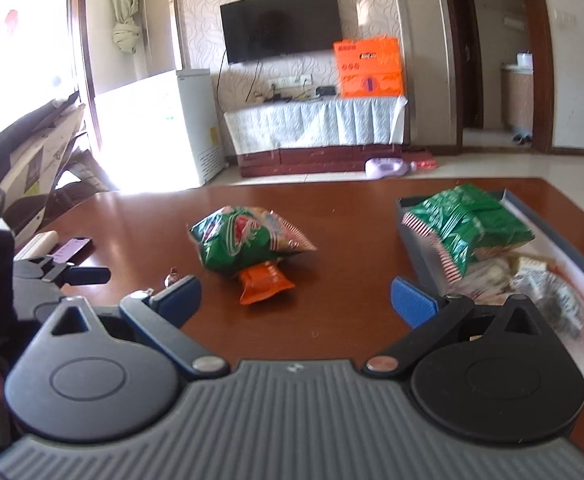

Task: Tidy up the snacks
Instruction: 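Move both grippers back to the remaining snacks on the table, then grasp the small white wrapped candy with the left gripper while the right approaches the chocolate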

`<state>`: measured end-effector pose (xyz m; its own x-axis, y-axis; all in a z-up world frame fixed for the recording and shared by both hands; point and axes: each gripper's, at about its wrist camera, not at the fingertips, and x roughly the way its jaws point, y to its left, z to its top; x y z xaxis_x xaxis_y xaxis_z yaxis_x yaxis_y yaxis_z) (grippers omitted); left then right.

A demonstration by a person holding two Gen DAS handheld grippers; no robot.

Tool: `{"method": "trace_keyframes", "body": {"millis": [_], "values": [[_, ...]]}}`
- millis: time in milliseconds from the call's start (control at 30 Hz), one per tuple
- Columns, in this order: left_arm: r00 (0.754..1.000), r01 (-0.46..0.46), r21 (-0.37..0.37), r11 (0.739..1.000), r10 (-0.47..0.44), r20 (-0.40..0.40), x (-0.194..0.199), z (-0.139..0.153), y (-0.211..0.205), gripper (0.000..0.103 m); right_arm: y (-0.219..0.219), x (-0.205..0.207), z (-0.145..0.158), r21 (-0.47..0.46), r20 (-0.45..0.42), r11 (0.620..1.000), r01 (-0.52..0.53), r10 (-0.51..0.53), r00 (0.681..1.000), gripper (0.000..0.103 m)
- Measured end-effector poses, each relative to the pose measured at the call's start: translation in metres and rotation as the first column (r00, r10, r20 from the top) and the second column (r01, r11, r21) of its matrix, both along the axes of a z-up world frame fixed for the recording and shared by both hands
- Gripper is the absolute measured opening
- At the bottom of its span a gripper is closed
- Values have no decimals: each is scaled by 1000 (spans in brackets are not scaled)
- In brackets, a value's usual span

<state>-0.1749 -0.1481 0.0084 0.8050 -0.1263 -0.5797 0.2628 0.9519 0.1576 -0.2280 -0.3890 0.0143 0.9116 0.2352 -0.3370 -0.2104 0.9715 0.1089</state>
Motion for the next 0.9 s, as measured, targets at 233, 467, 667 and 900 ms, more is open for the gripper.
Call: {"method": "trace_keyframes", "body": {"millis": [233,467,667,900], "values": [[994,65,-29,997,-67,-88,26,-2,22,75,3,5,-7,7,-46,998,-69,69,997,103],[971,222,41,974,-218,-97,25,-8,12,66,21,20,-9,48,-44,986,-163,165,985,103],[972,217,-19,976,-218,-92,36,-11,27,28,45,43,-10,12,-60,979,-206,206,977,103],[979,179,0,984,-178,-99,32,-8,33,19,66,57,-8,-24,-80,974,-227,224,971,63]]}}
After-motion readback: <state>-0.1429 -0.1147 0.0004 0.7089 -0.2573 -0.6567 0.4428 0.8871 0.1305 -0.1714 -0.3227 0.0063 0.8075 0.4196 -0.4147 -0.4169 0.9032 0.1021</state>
